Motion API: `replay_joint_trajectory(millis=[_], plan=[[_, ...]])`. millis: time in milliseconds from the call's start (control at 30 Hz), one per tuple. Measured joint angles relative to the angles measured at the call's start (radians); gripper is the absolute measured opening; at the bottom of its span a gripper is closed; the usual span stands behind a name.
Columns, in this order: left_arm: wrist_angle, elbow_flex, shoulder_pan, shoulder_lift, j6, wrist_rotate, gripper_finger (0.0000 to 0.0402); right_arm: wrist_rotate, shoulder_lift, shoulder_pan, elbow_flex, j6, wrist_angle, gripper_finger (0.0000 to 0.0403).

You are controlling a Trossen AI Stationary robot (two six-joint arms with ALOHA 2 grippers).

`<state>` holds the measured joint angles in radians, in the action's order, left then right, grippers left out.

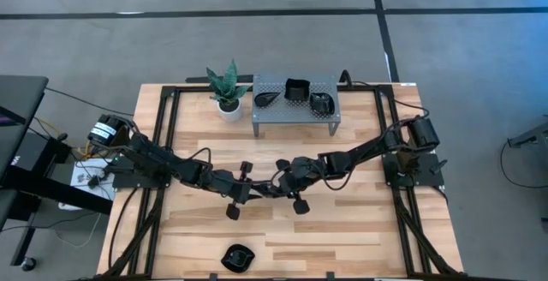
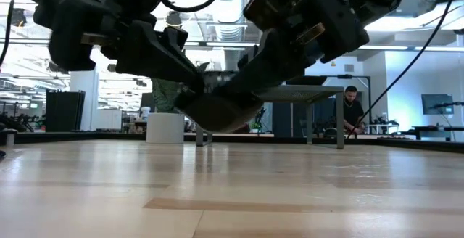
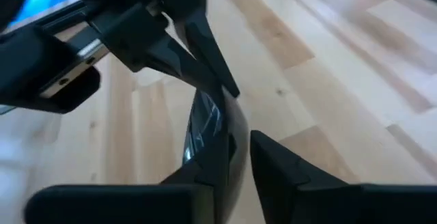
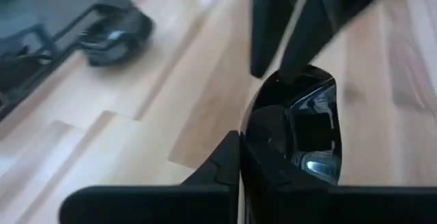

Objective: Pick & Place Mini shaped plates
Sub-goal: Stack the top leaf-shaped plate on top of the leaf-shaped plate on the shelf

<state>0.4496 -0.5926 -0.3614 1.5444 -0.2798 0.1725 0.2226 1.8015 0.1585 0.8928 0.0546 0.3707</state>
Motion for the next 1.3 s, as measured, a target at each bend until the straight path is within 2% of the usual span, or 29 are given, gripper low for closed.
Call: replay_joint_trajectory(millis=[133, 333, 467, 600, 700, 767, 867, 1067, 1200, 1300], plan=[[0.0, 0.0, 0.0, -0.003, -0.004, 0.083, 0.0087, -0.073, 0.0, 0.002, 0.0, -0.095, -0.045, 0.0005], [0.038, -0.001, 0.006, -0.006, -0.028, 0.119, 0.0109, -0.078, -0.018, 0.032, 0.0, -0.192, -0.1, 0.0003], [0.053, -0.001, 0.021, -0.006, -0.029, 0.12, 0.0115, -0.111, -0.114, 0.077, 0.047, -0.138, -0.262, 0.0005], [0.065, -0.001, 0.04, -0.007, -0.03, 0.156, 0.0115, -0.342, -0.252, 0.127, 0.15, -0.107, -0.659, 0.0002], [0.072, -0.001, 0.063, -0.013, -0.03, 0.174, 0.0114, -0.587, -0.346, 0.14, 0.221, -0.167, -0.96, 0.0002], [0.07, -0.001, 0.082, -0.018, -0.03, 0.176, 0.0113, -0.728, -0.404, 0.136, 0.248, -0.183, -1.058, 0.0002], [0.07, -0.001, 0.117, -0.018, -0.03, 0.176, 0.0113, -0.839, -0.488, 0.104, 0.261, -0.13, -1.127, 0.0004], [0.068, -0.001, 0.181, -0.018, -0.025, 0.176, 0.0113, -0.857, -0.605, -0.081, 0.261, -0.047, -1.18, 0.0001], [0.068, -0.001, 0.203, -0.018, -0.023, 0.175, 0.0113, -0.848, -0.608, -0.219, 0.246, 0.0, -1.184, 0.0001], [0.068, -0.001, 0.212, -0.018, -0.023, 0.176, 0.0113, -0.776, -0.578, -0.299, 0.245, 0.056, -1.174, 0.0001]])
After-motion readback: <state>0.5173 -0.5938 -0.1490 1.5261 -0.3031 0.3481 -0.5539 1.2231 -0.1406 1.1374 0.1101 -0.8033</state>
